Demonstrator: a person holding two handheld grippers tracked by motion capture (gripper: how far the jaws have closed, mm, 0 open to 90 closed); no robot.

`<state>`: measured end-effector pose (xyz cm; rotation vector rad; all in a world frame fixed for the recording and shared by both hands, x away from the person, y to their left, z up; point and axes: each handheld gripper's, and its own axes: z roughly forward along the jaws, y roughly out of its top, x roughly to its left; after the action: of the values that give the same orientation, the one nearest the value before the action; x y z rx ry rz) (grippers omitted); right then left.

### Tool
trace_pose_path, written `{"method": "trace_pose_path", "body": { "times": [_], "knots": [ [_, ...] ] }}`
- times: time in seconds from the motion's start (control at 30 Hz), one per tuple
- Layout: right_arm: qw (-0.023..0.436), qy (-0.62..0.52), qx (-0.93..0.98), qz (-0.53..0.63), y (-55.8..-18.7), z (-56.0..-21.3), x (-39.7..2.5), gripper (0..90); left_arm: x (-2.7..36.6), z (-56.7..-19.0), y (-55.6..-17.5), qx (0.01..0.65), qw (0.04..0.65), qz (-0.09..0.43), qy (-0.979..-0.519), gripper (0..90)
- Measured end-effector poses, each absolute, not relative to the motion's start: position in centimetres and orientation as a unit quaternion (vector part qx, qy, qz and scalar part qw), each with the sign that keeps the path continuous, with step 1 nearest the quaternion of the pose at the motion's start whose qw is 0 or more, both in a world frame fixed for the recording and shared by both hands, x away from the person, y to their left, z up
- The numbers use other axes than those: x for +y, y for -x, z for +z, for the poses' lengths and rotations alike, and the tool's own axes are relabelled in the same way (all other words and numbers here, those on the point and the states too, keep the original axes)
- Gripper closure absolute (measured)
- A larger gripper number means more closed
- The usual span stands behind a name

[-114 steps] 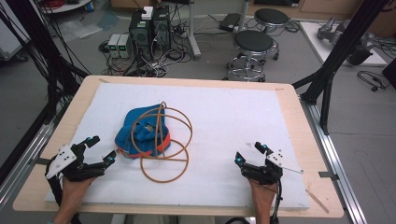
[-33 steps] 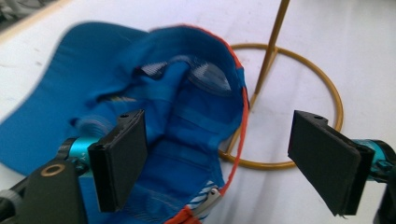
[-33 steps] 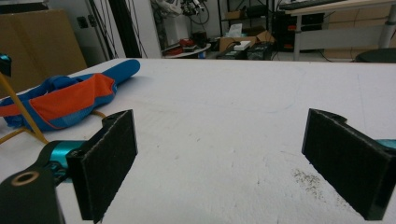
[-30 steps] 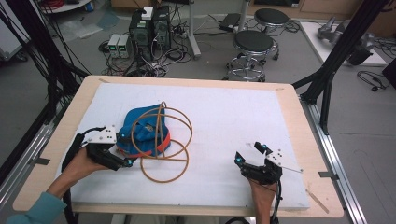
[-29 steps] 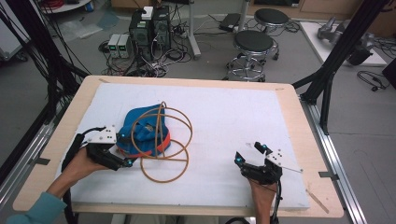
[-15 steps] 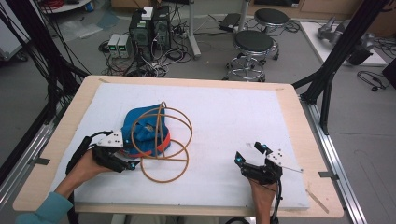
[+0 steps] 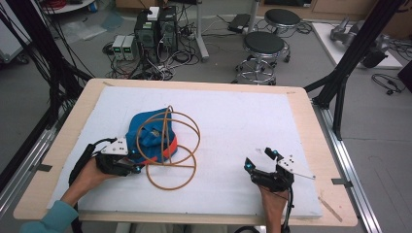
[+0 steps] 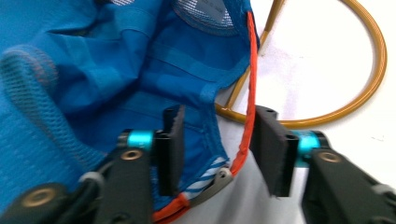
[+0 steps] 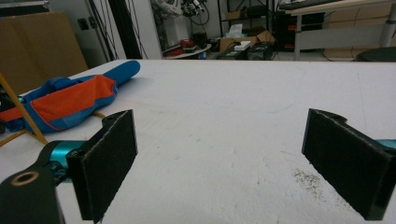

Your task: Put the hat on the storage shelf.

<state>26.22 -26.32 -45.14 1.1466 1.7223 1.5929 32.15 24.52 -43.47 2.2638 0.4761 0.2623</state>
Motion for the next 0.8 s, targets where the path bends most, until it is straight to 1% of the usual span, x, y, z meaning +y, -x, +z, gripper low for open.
{"method": "trace_pose_path", "body": {
  "times": [0.03,0.13,0.23,0.3,0.33,0.4,0.43,0.47,0.63,0.8],
  "knots": [
    [0.260,-0.425,0.637,0.589,-26.19,-45.13,-26.29,9.3,24.26,-43.60,-32.15,0.184,0.389,0.100,-0.897,52.3],
    [0.260,-0.425,0.637,0.588,-26.19,-45.13,-26.29,9.3,24.03,-43.63,-32.11,0.172,0.382,0.103,-0.902,58.3],
    [0.260,-0.425,0.637,0.588,-26.20,-45.13,-26.30,9.2,24.01,-43.63,-32.16,0.173,0.385,0.103,-0.901,59.2],
    [0.261,-0.425,0.637,0.588,-26.20,-45.13,-26.30,9.3,23.93,-43.64,-32.09,0.172,0.385,0.103,-0.901,65.2],
    [0.261,-0.425,0.637,0.588,-26.20,-45.13,-26.30,9.3,23.90,-43.64,-32.02,0.169,0.385,0.106,-0.901,65.2],
    [0.260,-0.425,0.637,0.588,-26.19,-45.13,-26.30,9.2,23.91,-43.60,-31.91,0.187,0.392,0.106,-0.895,70.3],
    [0.260,-0.425,0.637,0.588,-26.19,-45.13,-26.30,9.3,23.91,-43.60,-31.91,0.187,0.392,0.106,-0.895,70.5],
    [0.260,-0.425,0.637,0.588,-26.19,-45.13,-26.29,9.2,24.00,-43.61,-31.88,0.192,0.394,0.103,-0.893,73.1],
    [0.263,-0.424,0.637,0.589,-26.23,-45.14,-26.32,9.3,24.22,-43.45,-31.83,0.189,0.394,0.104,-0.893,81.2],
    [0.261,-0.425,0.636,0.588,-26.23,-45.14,-26.34,9.2,24.70,-43.02,-31.72,0.196,0.415,0.102,-0.882,83.1]
  ]
}}
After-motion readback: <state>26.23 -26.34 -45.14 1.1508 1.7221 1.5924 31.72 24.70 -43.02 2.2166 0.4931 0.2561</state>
